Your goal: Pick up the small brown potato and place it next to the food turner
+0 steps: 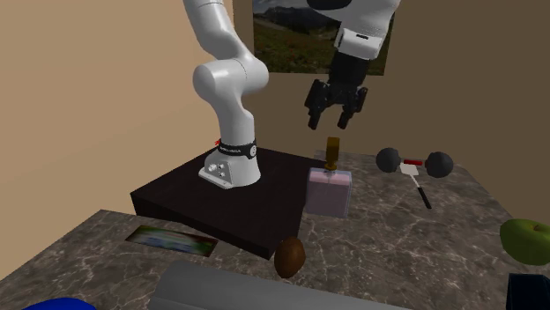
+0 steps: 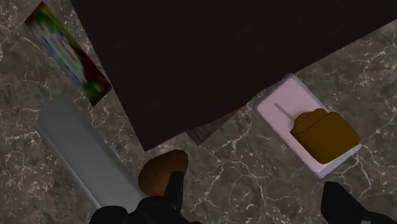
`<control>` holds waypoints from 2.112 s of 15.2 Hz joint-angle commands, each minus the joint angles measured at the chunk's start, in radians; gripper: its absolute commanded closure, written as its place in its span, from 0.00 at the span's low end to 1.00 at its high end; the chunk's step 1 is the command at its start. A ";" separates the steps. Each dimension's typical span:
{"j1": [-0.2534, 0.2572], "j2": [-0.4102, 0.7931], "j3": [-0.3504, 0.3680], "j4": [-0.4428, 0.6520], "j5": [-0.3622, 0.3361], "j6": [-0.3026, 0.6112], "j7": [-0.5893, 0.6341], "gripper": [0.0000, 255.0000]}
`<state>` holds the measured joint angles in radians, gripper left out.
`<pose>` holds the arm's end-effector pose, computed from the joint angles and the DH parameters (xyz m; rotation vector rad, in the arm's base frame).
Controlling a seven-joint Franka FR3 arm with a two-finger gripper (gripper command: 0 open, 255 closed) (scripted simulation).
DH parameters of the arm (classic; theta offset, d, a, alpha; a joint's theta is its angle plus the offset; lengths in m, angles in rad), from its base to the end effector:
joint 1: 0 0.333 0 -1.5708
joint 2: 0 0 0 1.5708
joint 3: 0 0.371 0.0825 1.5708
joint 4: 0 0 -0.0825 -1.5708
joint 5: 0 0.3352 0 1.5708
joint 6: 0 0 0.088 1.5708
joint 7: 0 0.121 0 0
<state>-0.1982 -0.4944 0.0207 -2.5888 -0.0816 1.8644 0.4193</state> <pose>0.2807 -0.0572 0.4650 2.8915 -0.8436 -0.3305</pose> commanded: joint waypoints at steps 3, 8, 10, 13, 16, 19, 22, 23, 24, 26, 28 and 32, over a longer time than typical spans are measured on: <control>-0.062 0.126 -0.022 -0.016 -0.030 0.144 0.096 0.00; -0.133 0.283 -0.053 -0.017 -0.066 0.302 0.217 0.00; -0.159 0.348 -0.068 -0.011 -0.081 0.362 0.266 0.00; -0.196 0.446 -0.096 0.003 -0.101 0.449 0.336 0.00; -0.229 0.544 -0.127 0.023 -0.116 0.530 0.403 0.00; -0.259 0.641 -0.161 0.047 -0.123 0.607 0.463 0.00; -0.270 0.690 -0.176 0.055 -0.124 0.650 0.485 0.00; -0.271 0.703 -0.177 0.053 -0.126 0.665 0.485 0.00; -0.273 0.716 -0.178 0.051 -0.127 0.680 0.486 0.00; -0.275 0.742 -0.180 0.048 -0.130 0.709 0.488 0.00; -0.278 0.777 -0.182 0.045 -0.133 0.747 0.490 0.00; -0.278 0.777 -0.182 0.045 -0.133 0.747 0.490 0.00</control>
<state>-0.4759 0.2806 -0.1613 -2.5439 -0.2146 2.6097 0.9095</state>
